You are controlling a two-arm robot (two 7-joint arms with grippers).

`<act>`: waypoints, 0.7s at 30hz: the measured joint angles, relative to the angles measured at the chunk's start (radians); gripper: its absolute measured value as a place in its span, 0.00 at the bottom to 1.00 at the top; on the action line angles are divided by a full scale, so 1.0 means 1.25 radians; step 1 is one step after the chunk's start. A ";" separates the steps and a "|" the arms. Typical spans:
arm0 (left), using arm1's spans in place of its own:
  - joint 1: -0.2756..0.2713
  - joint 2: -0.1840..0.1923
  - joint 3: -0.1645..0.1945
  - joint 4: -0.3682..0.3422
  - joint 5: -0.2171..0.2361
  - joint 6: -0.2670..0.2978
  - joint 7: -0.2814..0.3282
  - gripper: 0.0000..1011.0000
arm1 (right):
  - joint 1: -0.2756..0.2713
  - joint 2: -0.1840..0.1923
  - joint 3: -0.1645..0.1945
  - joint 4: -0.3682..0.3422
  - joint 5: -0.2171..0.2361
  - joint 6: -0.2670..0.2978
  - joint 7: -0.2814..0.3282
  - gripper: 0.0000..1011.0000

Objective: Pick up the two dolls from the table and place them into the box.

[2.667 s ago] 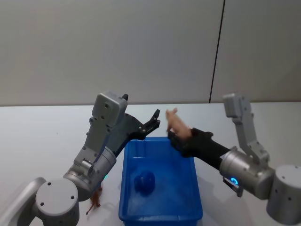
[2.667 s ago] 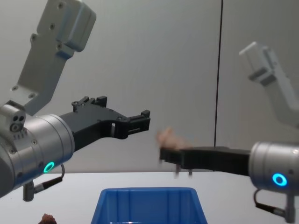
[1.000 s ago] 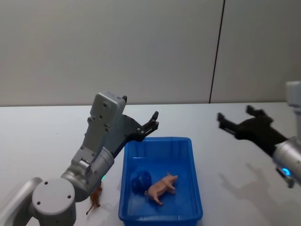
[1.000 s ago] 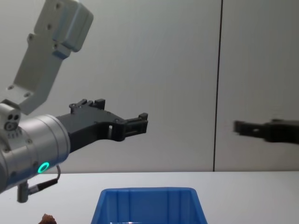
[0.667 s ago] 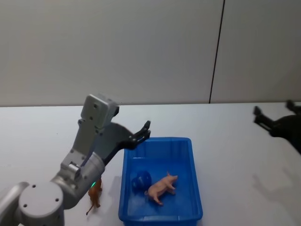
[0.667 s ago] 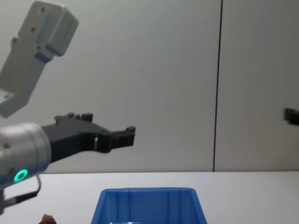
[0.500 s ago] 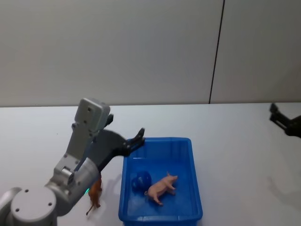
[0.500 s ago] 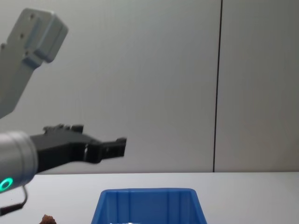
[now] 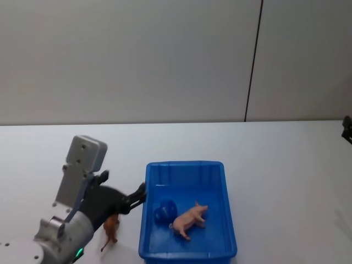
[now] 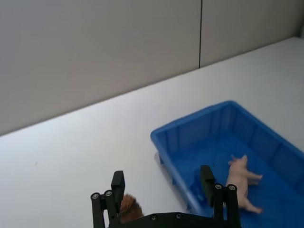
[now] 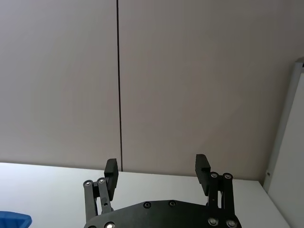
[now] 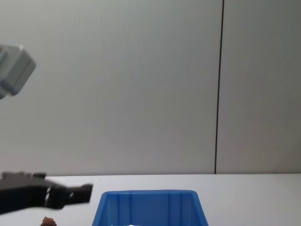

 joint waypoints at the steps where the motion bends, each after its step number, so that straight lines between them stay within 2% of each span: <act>1: 0.006 0.004 -0.002 -0.004 -0.006 0.007 0.010 0.99 | -0.001 0.001 0.001 -0.001 0.000 -0.002 -0.001 0.99; 10: 0.044 0.016 -0.018 -0.020 -0.081 0.083 0.105 0.99 | -0.011 0.009 0.008 -0.006 0.002 -0.014 -0.010 0.99; 15: 0.059 0.013 -0.025 -0.015 -0.113 0.106 0.148 0.99 | -0.014 0.011 0.011 -0.008 0.002 -0.018 -0.014 0.99; 21: 0.069 0.009 -0.029 -0.008 -0.140 0.116 0.167 0.99 | -0.016 0.013 0.013 -0.010 0.003 -0.021 -0.016 0.99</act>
